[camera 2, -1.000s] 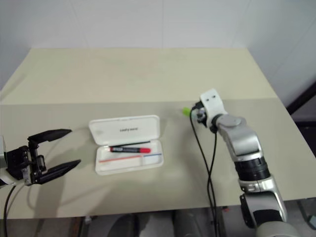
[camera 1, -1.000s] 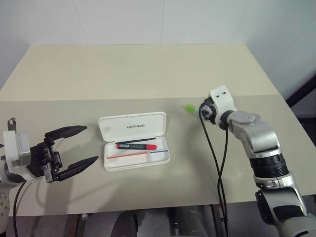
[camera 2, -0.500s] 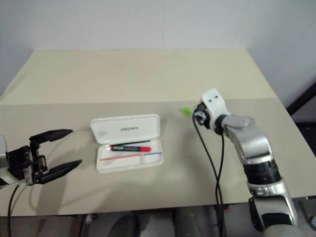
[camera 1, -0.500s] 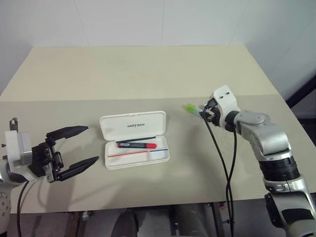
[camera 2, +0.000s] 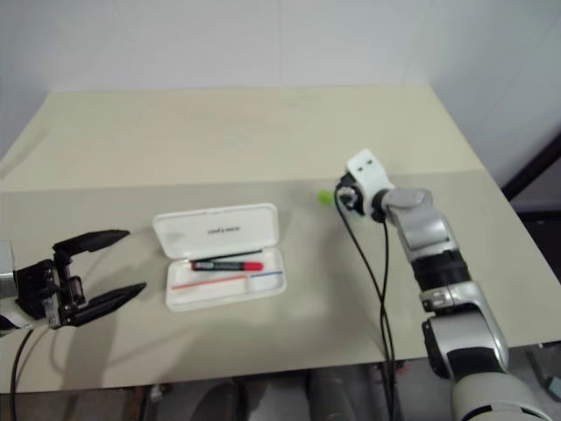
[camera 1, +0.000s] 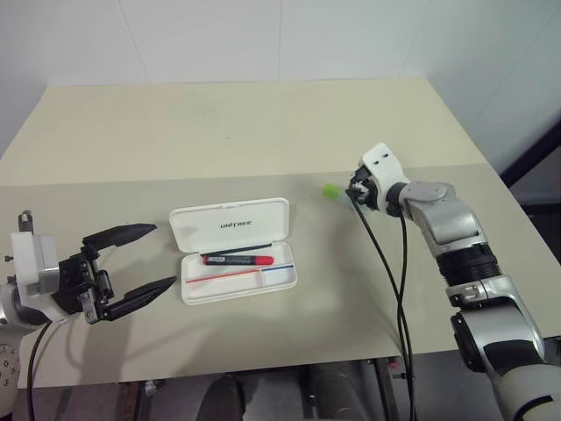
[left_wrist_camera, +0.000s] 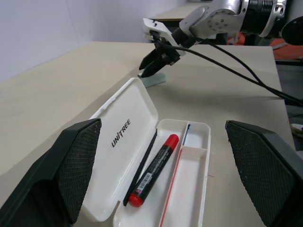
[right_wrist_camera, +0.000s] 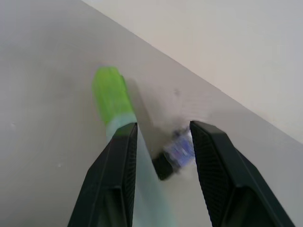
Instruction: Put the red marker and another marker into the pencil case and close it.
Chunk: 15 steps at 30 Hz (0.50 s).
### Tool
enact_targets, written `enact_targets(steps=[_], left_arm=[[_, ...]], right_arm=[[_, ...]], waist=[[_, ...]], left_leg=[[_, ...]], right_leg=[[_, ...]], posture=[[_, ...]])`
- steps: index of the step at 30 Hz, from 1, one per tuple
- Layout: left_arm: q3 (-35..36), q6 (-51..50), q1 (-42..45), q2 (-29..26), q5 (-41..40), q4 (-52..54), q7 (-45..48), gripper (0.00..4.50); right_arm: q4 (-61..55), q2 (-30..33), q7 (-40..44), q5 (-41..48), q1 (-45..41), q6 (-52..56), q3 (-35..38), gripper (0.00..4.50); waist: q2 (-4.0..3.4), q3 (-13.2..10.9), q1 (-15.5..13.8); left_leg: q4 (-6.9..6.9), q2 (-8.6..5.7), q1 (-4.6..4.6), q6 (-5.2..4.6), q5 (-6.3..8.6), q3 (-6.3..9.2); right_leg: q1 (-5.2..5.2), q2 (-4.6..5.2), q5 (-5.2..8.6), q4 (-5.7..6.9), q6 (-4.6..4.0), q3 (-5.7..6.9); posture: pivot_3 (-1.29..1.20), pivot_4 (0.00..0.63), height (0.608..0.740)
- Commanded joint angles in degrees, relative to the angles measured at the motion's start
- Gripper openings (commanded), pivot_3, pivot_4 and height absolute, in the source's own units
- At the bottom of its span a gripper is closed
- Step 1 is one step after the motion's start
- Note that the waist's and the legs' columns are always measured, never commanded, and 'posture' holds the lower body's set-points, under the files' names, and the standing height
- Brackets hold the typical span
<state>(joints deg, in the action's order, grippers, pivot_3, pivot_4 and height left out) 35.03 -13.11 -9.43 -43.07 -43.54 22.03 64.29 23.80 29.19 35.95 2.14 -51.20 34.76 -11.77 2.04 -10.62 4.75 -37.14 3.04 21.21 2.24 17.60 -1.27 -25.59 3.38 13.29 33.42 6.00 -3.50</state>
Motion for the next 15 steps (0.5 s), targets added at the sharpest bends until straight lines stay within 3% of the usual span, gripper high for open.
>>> enact_targets(steps=[1,15], left_arm=[[1.59,0.37,-0.31,-0.2,-1.41,1.92,-0.5,4.5],[1.61,0.63,-1.42,0.44,-1.26,3.61,-2.0,4.5]], right_arm=[[2.62,0.23,3.69,-1.6,-1.63,-0.36,-1.94,1.83],[3.16,2.15,11.42,-3.58,-2.83,2.75,-3.83,1.83]], waist=[[0.01,0.01,0.03],[0.01,0.01,-0.1]], left_leg=[[-0.01,0.0,-0.02,0.0,0.0,0.0],[-0.11,0.0,-0.11,0.0,-0.01,0.02]], right_leg=[[0.0,0.0,0.01,-0.01,-0.02,0.0],[0.0,0.0,0.06,0.09,-0.11,0.01]], posture=[[0.0,0.15,0.74],[0.0,0.15,0.74]])
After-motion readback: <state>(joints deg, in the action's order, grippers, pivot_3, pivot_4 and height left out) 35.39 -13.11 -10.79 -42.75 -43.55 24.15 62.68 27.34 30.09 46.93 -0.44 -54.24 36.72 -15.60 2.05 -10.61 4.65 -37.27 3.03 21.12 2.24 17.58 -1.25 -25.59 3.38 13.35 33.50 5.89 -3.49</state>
